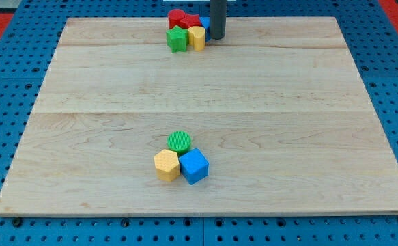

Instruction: Point at yellow hexagon

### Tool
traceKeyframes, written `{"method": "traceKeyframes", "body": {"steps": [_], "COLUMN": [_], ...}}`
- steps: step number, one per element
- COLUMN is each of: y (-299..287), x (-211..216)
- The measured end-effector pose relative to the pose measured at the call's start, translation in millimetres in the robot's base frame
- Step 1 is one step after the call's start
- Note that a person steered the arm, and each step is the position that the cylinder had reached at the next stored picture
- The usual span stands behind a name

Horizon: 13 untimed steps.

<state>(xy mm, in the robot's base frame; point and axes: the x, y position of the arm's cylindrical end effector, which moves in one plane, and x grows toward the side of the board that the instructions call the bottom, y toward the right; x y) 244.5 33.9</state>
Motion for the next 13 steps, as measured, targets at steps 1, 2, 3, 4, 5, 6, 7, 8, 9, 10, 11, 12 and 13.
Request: {"method": "traceKeyframes", "body": {"steps": [1, 2, 3, 4, 5, 6, 7, 8, 9, 10, 11, 12, 13], "y": [0.0, 14.3, 23.0, 23.0, 24.9, 17.5, 16.3, -61.8, -150.9, -203.8, -232.5, -232.5, -239.4], "x": [0.0, 23.7, 65.6, 65.6, 113.9, 130.6, 130.6, 127.8, 110.5, 126.2, 171.2, 188.6, 245.5]}}
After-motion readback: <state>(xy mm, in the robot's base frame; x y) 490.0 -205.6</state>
